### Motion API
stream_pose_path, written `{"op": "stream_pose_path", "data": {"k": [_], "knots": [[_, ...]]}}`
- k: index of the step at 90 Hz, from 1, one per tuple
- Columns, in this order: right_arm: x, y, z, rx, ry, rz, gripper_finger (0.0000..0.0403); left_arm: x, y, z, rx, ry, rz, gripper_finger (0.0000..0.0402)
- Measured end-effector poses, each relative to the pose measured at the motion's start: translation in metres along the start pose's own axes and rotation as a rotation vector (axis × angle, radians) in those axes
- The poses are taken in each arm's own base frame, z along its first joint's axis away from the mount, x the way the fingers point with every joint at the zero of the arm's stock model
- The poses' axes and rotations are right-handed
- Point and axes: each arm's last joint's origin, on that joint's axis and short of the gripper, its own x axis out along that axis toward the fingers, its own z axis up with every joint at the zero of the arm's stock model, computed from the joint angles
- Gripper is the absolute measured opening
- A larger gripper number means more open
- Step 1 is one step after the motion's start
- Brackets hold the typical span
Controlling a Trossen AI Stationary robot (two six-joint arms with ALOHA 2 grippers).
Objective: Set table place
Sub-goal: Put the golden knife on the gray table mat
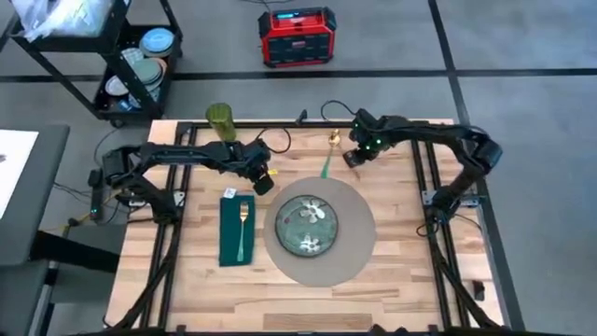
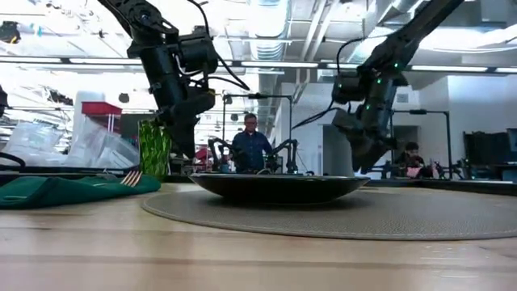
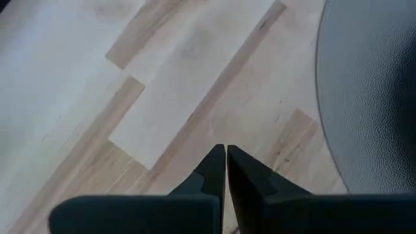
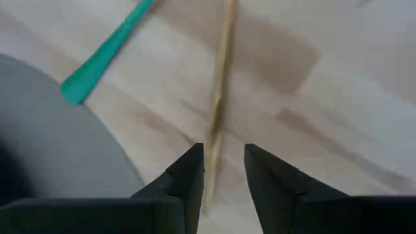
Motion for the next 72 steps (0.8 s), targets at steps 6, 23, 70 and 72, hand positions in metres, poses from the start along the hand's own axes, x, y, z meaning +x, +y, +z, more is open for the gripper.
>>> {"op": "stream_pose_path", "data": {"k": [6,23,70,72], "knots": [[0.007,0.002,-0.001,-0.003,0.034,0.014,0.0102,0.000,0.000,0.000,-0.005,0.001,0.000,0.0000],[0.018,0.009,-0.006,-0.028,0.082,0.014,0.0102,0.000,0.000,0.000,-0.002,0.001,0.000,0.0000],[0.019,0.016,-0.013,-0.072,0.068,-0.138,0.0102,0.000,0.000,0.000,0.003,0.000,0.000,0.0000],[0.019,0.016,-0.013,-0.073,0.069,-0.139,0.0102,0.000,0.000,0.000,0.003,0.000,0.000,0.0000]]}}
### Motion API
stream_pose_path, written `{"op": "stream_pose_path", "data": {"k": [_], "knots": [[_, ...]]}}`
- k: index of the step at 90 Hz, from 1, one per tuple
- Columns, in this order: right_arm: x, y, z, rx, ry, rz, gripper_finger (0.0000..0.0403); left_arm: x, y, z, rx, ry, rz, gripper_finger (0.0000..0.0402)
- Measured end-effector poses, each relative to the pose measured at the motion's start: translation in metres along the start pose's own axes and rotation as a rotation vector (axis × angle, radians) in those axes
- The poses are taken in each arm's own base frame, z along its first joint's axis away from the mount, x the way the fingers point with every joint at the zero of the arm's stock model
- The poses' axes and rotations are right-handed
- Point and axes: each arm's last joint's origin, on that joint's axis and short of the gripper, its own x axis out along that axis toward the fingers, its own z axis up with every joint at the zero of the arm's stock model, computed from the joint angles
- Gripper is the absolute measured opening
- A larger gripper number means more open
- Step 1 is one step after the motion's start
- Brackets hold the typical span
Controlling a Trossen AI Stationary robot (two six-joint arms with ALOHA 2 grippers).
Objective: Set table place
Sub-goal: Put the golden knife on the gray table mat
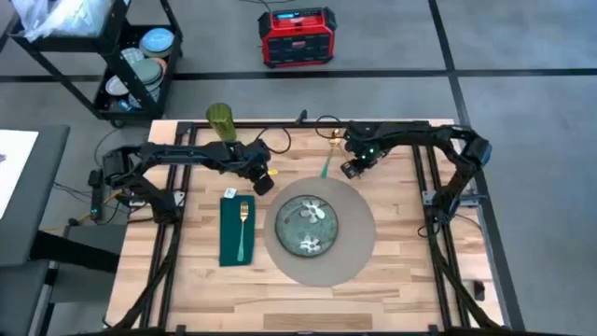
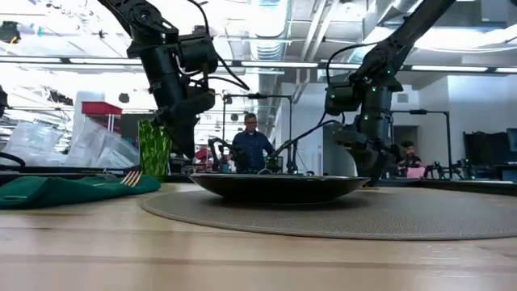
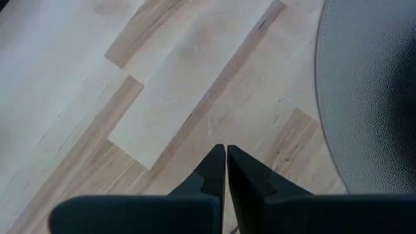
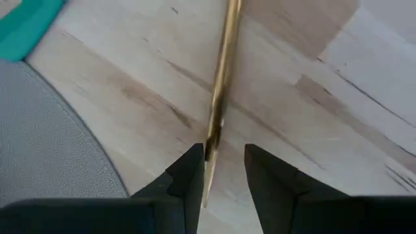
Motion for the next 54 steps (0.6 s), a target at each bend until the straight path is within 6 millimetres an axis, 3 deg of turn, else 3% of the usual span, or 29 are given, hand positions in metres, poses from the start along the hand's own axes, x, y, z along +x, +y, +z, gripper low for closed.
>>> {"op": "stream_pose_path", "data": {"k": [35,40,48,54], "knots": [[0.014,-0.007,-0.018,0.027,0.050,0.000,0.0099,0.000,0.000,0.000,0.000,0.000,0.000,0.0000],[0.014,-0.007,-0.019,0.041,0.059,0.003,0.0082,0.000,0.000,0.000,0.002,0.001,0.000,0.0000],[0.015,-0.007,-0.021,0.041,0.081,0.015,0.0022,0.000,0.000,0.000,0.007,0.000,0.000,0.0000],[0.015,-0.004,-0.022,0.032,0.087,0.013,0.0009,0.000,0.000,0.000,0.007,-0.001,0.000,0.0000]]}}
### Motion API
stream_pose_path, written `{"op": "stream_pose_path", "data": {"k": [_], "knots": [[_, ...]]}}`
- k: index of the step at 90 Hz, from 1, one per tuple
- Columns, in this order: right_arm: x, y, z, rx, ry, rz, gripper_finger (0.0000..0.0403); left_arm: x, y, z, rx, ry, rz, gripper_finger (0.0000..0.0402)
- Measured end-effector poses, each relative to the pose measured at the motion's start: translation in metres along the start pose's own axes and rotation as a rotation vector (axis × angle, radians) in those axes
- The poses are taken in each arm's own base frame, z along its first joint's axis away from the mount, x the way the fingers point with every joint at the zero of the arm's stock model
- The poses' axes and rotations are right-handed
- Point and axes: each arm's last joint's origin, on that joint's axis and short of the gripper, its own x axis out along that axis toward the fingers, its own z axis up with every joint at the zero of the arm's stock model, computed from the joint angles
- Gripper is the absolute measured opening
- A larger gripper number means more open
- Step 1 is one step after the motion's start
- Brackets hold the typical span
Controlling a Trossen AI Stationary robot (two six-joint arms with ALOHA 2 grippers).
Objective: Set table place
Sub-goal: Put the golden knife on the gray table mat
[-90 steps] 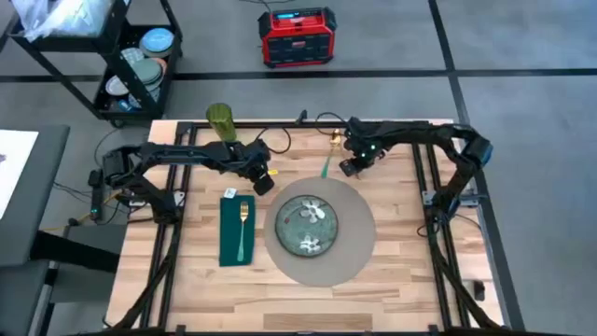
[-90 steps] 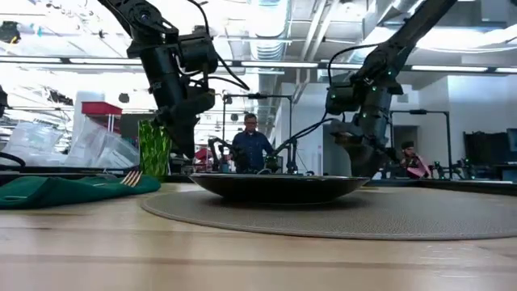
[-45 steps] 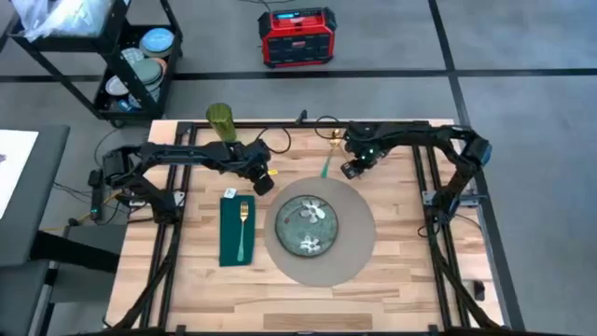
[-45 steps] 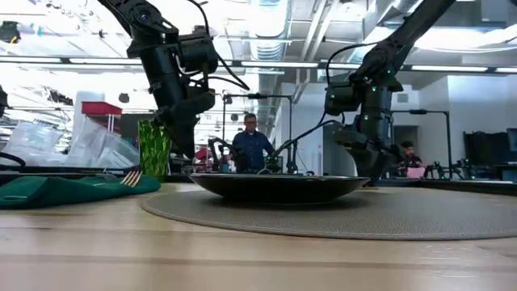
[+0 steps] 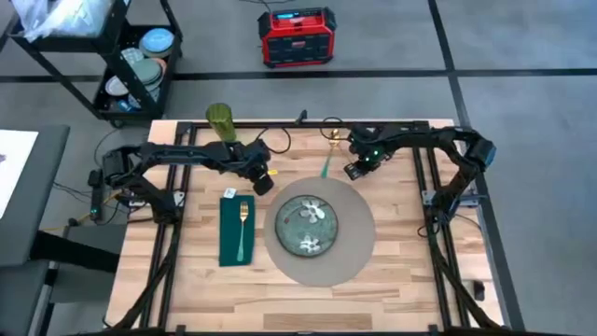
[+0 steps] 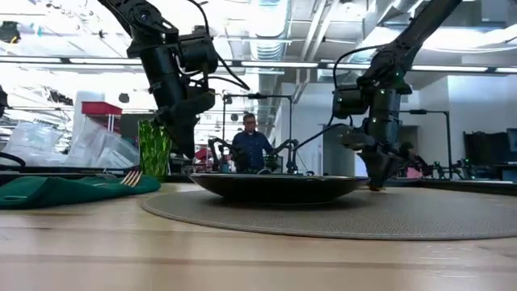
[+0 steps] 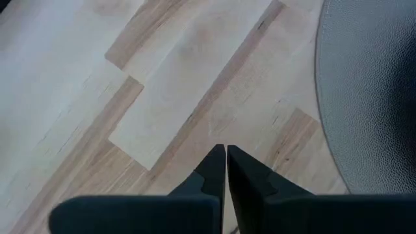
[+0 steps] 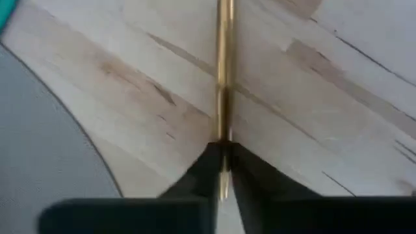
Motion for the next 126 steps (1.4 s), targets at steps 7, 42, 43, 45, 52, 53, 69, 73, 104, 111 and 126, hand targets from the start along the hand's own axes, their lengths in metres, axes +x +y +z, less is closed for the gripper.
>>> {"op": "stream_pose_path", "data": {"k": [7,42,43,45,52,53,69,73,104,111,126], "knots": [[0.000,0.003,-0.002,-0.003,0.005,0.001,0.0002,0.000,0.000,0.000,0.000,0.001,0.000,0.0000],[-0.041,0.036,-0.045,0.049,0.084,0.111,0.0000,0.000,0.000,0.000,0.023,0.004,0.001,0.0000],[-0.042,0.037,-0.046,0.051,0.084,0.114,0.0000,0.000,0.000,0.000,0.025,0.003,0.001,0.0000],[-0.044,0.040,-0.049,0.056,0.083,0.129,0.0000,0.000,0.000,0.000,0.028,0.001,0.000,0.0000],[-0.054,0.053,-0.057,0.075,0.066,0.179,0.0000,0.000,0.000,0.000,0.040,-0.003,-0.001,0.0000],[-0.055,0.054,-0.059,0.077,0.064,0.182,0.0000,0.000,0.000,0.000,0.042,-0.003,-0.001,0.0000],[-0.057,0.082,-0.084,0.123,0.092,0.186,0.0000,0.000,0.000,0.000,0.050,-0.004,-0.001,0.0000],[-0.057,0.090,-0.091,0.118,0.102,0.198,0.0000,0.000,0.000,0.000,0.061,-0.004,-0.001,0.0000],[-0.044,0.091,-0.089,0.062,-0.034,0.014,0.0013,0.000,0.000,0.001,0.079,-0.013,-0.002,0.0000],[-0.041,0.085,-0.085,0.058,-0.018,0.021,0.0034,0.000,0.000,0.001,0.067,-0.014,-0.002,0.0000],[-0.033,0.073,-0.079,0.104,-0.027,0.039,0.0088,0.000,0.000,0.001,0.053,-0.013,-0.002,0.0000]]}}
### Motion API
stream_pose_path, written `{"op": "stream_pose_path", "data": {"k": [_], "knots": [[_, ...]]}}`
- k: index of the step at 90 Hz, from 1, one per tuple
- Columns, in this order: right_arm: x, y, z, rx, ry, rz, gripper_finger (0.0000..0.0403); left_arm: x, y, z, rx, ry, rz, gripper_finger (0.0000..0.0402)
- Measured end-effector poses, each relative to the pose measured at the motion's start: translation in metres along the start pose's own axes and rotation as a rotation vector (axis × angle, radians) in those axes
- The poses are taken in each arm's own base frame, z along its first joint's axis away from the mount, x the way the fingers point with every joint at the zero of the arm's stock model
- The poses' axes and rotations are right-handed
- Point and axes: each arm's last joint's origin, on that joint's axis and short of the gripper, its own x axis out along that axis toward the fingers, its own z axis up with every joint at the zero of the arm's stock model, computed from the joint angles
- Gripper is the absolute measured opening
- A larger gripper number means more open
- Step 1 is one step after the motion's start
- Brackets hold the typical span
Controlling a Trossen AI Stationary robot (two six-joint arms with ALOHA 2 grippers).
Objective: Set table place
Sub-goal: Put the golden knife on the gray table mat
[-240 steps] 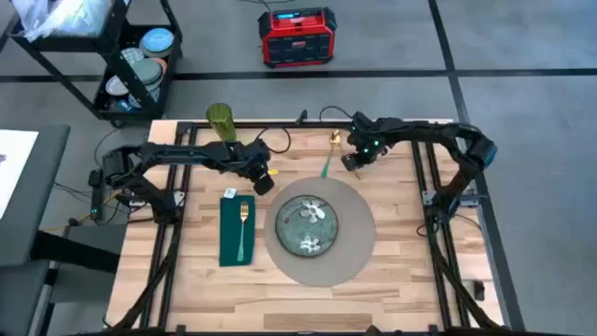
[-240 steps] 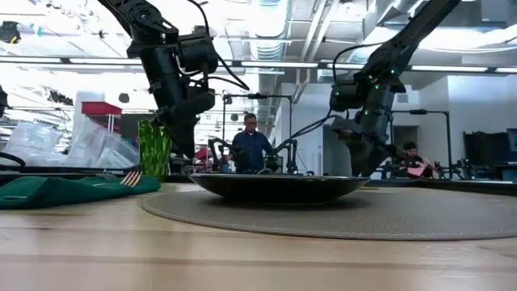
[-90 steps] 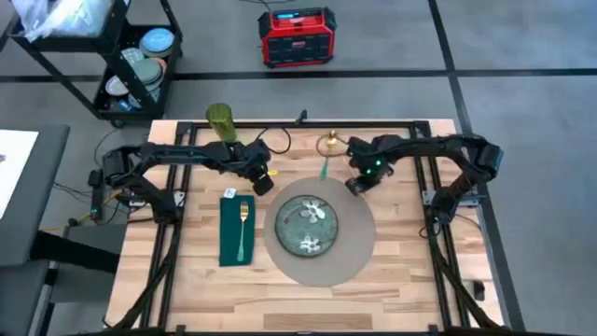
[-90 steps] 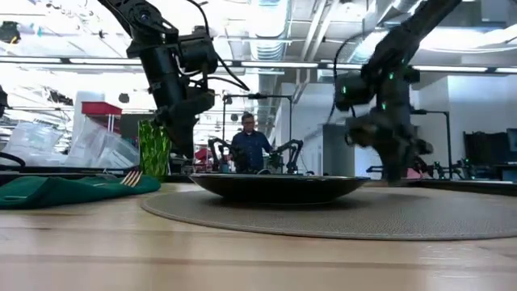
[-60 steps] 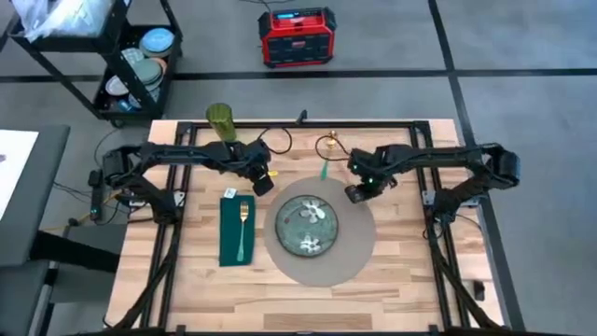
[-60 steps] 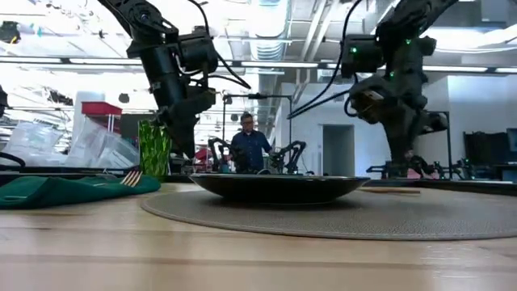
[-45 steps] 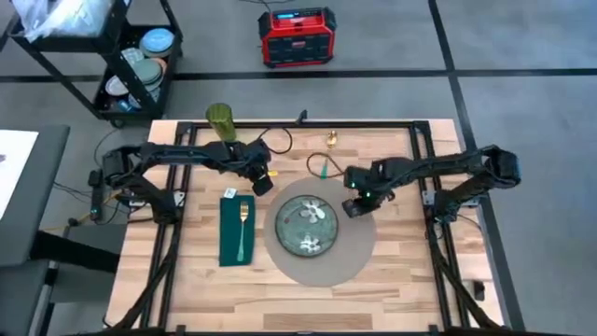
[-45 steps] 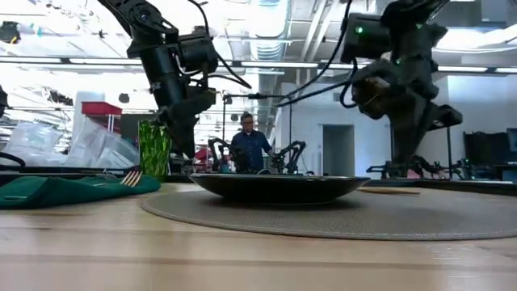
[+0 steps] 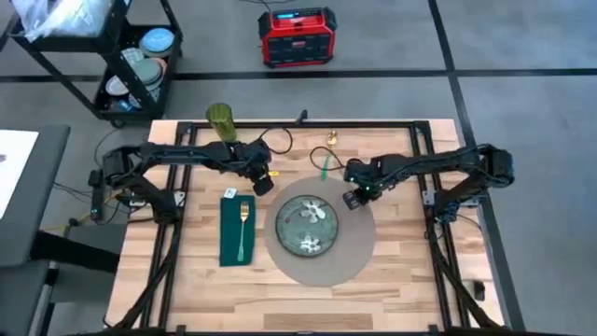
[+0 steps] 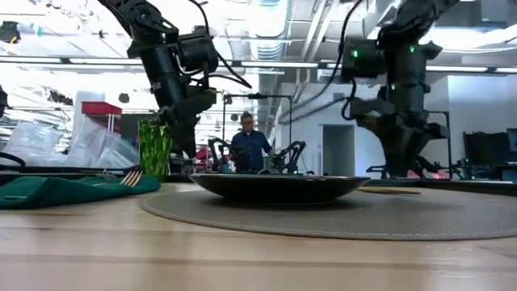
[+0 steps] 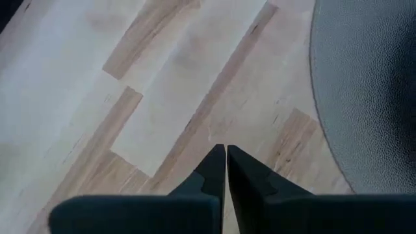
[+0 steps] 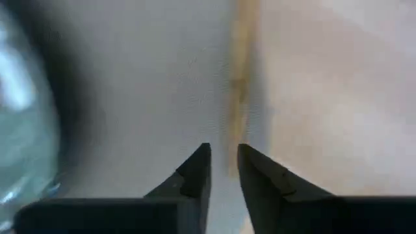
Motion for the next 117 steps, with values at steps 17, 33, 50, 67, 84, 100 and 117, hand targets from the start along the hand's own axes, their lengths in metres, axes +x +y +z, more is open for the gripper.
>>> {"op": "stream_pose_path", "data": {"k": [17,33,50,67,84,100,117], "knots": [[0.007,-0.007,-0.002,0.016,0.028,0.000,0.0132,0.000,0.000,0.000,0.005,0.000,0.000,0.0000],[0.013,-0.009,-0.008,0.038,0.049,0.012,0.0145,0.000,0.000,0.000,0.008,0.001,0.000,0.0000],[0.013,-0.004,-0.012,0.027,0.043,0.027,0.0129,0.000,0.000,0.000,0.003,0.000,0.000,0.0000],[0.013,-0.003,-0.012,0.021,0.019,0.011,0.0116,0.003,-0.001,0.000,-0.032,-0.023,-0.021,0.0000],[0.013,-0.006,-0.009,0.027,0.004,0.003,0.0117,0.014,-0.005,-0.013,-0.005,0.001,-0.133,0.0000],[0.013,-0.006,-0.005,0.015,-0.014,0.021,0.0117,0.030,-0.011,-0.020,0.049,0.047,-0.276,0.0000],[0.013,-0.007,-0.004,0.018,-0.014,0.021,0.0117,0.035,-0.018,-0.018,0.087,0.022,-0.424,0.0000]]}}
